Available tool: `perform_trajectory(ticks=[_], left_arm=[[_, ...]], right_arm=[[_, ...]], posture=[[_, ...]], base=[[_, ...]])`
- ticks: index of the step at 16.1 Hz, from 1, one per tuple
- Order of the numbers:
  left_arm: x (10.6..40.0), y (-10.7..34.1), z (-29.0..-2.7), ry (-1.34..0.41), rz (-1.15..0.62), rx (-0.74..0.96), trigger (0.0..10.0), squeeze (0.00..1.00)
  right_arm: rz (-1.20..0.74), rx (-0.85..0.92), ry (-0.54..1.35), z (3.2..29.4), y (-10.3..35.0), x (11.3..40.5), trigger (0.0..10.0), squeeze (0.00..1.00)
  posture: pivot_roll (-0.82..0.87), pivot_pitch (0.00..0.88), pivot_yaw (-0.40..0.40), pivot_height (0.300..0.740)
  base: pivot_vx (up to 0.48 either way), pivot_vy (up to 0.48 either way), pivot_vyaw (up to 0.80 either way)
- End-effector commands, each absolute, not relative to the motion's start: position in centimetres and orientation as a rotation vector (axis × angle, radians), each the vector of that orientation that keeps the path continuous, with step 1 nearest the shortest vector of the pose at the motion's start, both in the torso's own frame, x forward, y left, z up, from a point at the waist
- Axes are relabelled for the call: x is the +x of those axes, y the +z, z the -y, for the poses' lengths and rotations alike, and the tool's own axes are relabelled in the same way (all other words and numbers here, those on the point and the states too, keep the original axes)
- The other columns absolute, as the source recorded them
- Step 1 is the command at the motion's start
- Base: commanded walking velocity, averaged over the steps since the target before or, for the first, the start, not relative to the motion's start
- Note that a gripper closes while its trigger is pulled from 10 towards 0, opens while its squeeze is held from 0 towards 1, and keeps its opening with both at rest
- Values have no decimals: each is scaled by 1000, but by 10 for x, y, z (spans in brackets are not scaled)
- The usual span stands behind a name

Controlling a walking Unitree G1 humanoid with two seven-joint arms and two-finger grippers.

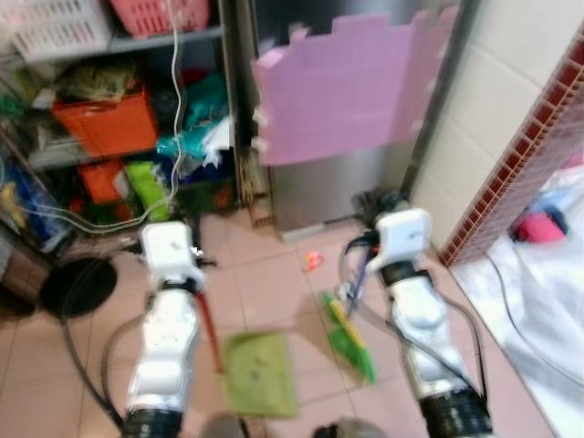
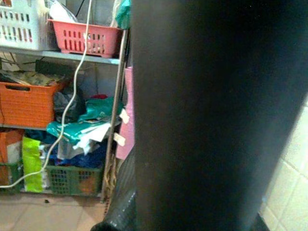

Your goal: Sweep floor

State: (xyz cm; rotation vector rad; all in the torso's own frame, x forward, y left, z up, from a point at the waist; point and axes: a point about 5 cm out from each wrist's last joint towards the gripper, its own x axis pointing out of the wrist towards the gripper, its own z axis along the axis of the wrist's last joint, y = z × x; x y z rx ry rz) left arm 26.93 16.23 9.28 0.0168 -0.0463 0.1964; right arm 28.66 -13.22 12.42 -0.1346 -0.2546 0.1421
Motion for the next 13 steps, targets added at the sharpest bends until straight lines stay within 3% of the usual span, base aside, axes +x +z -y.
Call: perform_trajectory(ticks=[1,7,13], left_arm=[[269,106,-170,241,110,40,10000,0],[266,120,-178,265,151,46,10000,0],[271,132,-178,250,190,51,10000,0]], right_arm=[[278,-134,85,141,134,288,10000,0],[242,-139,21,148,132,287,10000,0],[309,-150,-28,152,155,298,10000,0]], posture=[[-13,41,37,740],[10,82,25,740],[16,82,20,740]], base=[[0,0,0],[0,0,0],[352,0,0]])
